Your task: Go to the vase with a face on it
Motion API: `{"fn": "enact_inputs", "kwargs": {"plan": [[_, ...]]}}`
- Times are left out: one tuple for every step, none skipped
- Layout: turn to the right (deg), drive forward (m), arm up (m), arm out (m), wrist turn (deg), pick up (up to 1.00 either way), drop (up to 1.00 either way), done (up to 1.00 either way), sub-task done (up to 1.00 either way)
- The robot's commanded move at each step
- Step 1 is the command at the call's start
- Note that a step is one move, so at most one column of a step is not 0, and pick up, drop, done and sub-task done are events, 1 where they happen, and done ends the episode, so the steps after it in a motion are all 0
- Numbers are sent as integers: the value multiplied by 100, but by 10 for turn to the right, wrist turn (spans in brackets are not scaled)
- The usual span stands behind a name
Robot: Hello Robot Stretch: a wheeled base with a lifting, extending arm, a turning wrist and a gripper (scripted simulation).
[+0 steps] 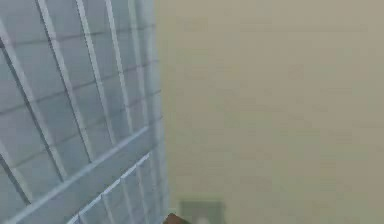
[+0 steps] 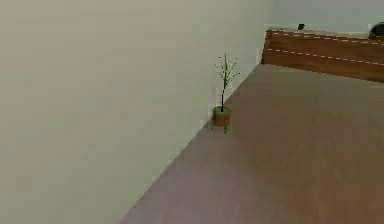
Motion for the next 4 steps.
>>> {"fn": "enact_inputs", "kwargs": {"plan": [[-450, 0, 0, 0, 0, 0, 0, 0, 0], [-450, 0, 0, 0, 0, 0, 0, 0, 0], [-450, 0, 0, 0, 0, 0, 0, 0, 0], [-60, 0, 0, 0, 0, 0, 0, 0, 0]]}}
